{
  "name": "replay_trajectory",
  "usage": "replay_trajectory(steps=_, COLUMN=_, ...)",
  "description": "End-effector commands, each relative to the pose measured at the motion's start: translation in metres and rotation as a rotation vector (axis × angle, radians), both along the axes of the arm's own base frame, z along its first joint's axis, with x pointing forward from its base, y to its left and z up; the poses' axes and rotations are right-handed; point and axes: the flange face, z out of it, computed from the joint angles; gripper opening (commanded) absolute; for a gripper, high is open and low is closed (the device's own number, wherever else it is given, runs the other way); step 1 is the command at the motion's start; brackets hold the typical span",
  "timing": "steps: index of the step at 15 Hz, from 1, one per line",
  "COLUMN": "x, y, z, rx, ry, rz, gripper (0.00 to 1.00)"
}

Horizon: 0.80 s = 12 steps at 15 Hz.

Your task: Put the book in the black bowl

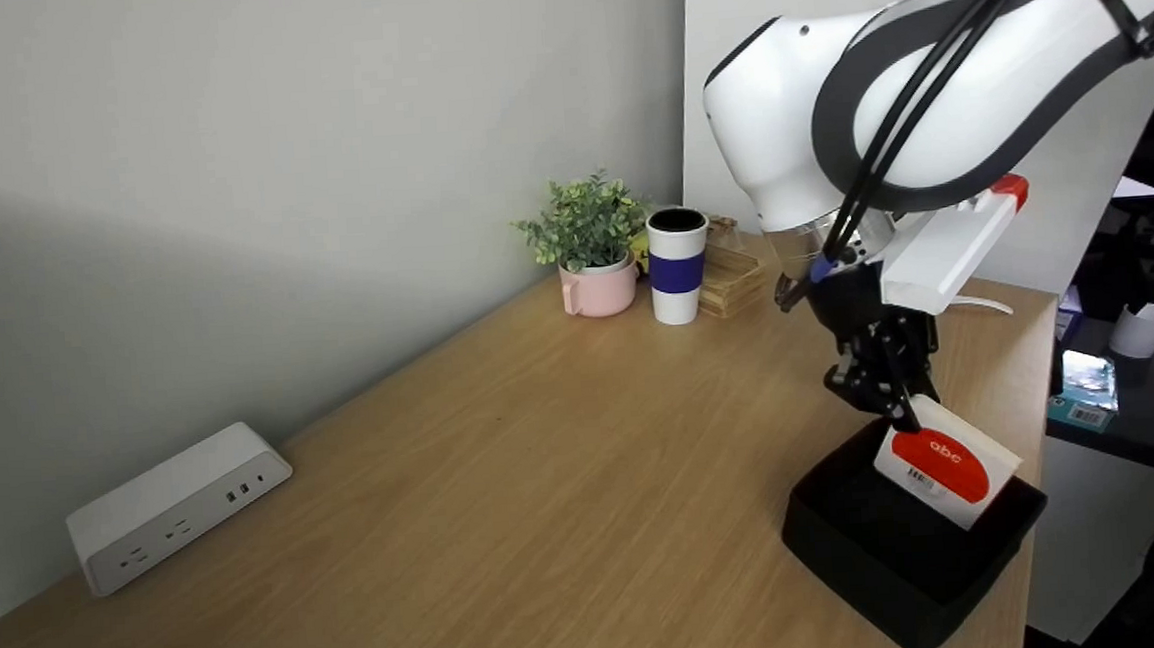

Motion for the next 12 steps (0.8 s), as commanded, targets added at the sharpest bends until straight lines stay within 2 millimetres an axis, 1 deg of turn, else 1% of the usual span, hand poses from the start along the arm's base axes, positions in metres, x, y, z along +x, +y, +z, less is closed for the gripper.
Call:
replay_trajectory(steps=1, x=0.006, y=0.001, z=0.006, rx=0.006, ry=-0.017, rz=0.028, gripper=0.68)
replay_trajectory(steps=5, x=0.008, y=0.002, z=0.008, rx=0.014, ry=-0.032, rz=0.029, gripper=0.96)
replay_trajectory(steps=6, x=0.008, y=0.003, z=0.009, rx=0.019, ry=-0.037, rz=0.026, gripper=0.99)
replay_trajectory(steps=8, x=0.008, y=0.005, z=0.012, rx=0.042, ry=-0.053, rz=0.005, gripper=1.00)
replay_trajectory(steps=12, x=-0.011, y=0.012, z=0.038, rx=0.154, ry=-0.099, rz=-0.122, gripper=1.00)
